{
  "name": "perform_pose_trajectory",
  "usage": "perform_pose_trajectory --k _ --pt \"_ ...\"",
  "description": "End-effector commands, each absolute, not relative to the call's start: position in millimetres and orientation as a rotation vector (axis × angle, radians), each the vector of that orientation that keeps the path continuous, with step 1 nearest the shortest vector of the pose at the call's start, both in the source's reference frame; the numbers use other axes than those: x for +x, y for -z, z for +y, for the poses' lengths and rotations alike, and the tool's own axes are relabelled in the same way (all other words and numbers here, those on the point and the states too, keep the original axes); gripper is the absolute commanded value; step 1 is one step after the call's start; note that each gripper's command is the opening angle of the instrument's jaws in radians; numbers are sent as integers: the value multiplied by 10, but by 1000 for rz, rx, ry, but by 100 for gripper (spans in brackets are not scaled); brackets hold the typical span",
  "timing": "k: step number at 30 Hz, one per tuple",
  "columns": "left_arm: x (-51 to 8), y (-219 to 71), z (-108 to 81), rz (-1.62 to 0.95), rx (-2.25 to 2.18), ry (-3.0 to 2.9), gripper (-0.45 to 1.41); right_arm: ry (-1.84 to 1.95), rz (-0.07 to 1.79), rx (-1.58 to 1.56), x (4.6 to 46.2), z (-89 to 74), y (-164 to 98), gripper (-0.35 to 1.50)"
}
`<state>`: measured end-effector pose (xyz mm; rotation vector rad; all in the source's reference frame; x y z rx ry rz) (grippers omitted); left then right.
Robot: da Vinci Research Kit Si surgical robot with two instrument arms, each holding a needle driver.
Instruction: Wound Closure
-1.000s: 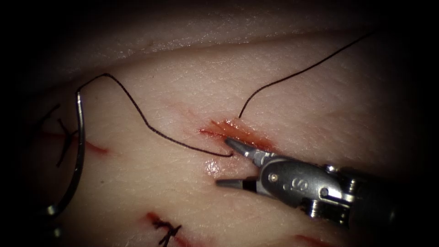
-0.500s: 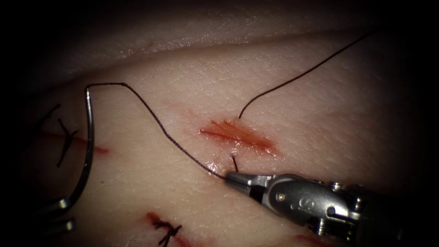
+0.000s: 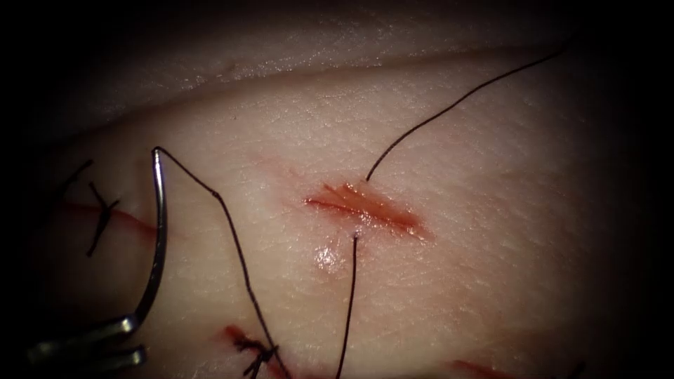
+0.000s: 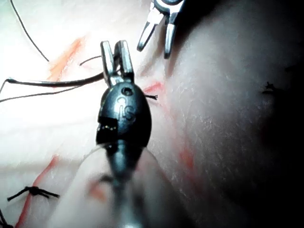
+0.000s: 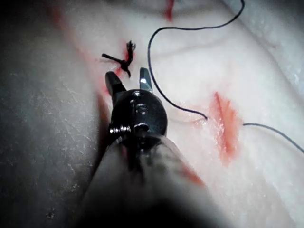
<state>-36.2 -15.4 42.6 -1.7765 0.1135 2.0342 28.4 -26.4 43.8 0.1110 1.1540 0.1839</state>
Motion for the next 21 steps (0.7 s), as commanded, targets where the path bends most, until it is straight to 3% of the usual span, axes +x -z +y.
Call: perform_pose_trajectory --k 1,3,8,15,20,21 --pt "-369 -431 -149 109 -1780 -2031 -45 -185 1162 91 283 -248 -446 105" --pt "-367 -429 -137 101 -1762 -2021 -45 -182 1179 62 271 -231 -445 116" --pt "-354 -431 -121 139 -1725 -2029 -45 -160 1167 10 261 -210 -448 115" --pt "-349 -437 -124 155 -1708 -2039 -45 -126 1099 -67 293 -195 -517 125" --pt "-349 -437 -125 156 -1708 -2040 -45 -99 1062 -80 300 -193 -548 118" --pt "-349 -437 -125 156 -1708 -2040 -45 -99 1059 -84 300 -192 -553 106"
